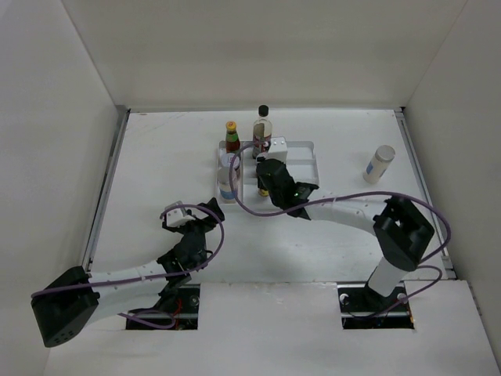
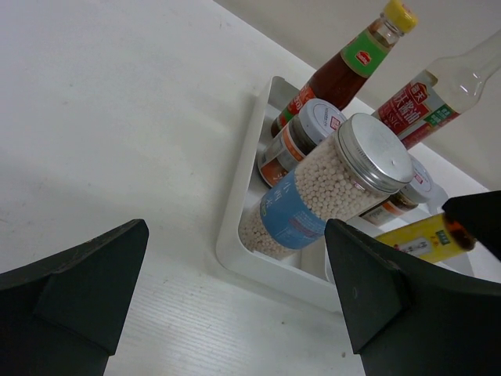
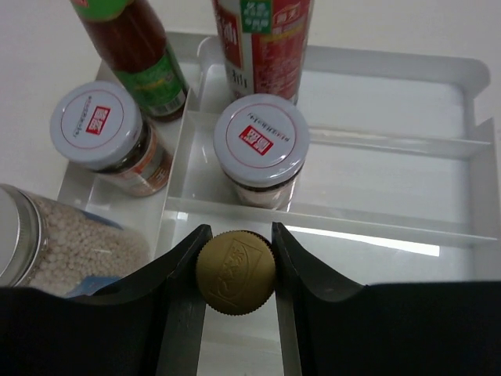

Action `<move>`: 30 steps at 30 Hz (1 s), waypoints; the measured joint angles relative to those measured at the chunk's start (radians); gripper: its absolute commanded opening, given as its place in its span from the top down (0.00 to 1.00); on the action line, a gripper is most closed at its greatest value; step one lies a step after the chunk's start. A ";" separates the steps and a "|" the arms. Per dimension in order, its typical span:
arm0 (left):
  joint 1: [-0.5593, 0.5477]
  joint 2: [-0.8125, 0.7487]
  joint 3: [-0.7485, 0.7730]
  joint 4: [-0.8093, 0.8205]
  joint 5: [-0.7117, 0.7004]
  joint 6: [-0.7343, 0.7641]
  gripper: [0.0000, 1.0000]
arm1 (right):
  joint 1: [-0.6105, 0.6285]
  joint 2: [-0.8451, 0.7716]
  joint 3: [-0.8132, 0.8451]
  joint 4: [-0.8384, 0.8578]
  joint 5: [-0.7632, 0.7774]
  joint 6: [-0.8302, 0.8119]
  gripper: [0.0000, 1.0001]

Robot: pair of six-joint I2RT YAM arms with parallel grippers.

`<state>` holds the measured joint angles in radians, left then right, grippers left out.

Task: Organize the condiment bottles

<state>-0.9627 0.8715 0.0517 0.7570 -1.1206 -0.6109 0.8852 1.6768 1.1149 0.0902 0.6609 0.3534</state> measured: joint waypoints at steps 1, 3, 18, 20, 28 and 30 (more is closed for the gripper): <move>0.000 0.000 0.000 0.000 0.000 0.000 0.00 | 0.006 0.018 0.002 0.003 0.000 0.003 0.64; 0.000 0.000 0.000 0.000 0.000 0.000 0.00 | 0.013 0.046 0.003 0.009 -0.001 0.010 0.61; -0.003 0.015 0.000 -0.002 0.003 -0.003 0.00 | -0.045 -0.226 -0.137 0.050 -0.005 0.036 0.00; -0.003 0.015 0.000 -0.001 0.004 -0.005 0.00 | -0.160 -0.340 -0.174 0.051 -0.002 0.037 0.00; -0.002 0.013 0.000 -0.001 0.007 -0.007 0.00 | -0.731 -0.437 -0.214 0.013 0.070 0.027 0.00; -0.002 0.016 0.000 -0.002 0.008 -0.007 0.00 | -0.807 -0.376 -0.207 -0.008 0.050 0.023 0.00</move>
<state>-0.9649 0.8879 0.0517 0.7555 -1.1126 -0.6182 0.0780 1.3006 0.9077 0.0822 0.7105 0.3763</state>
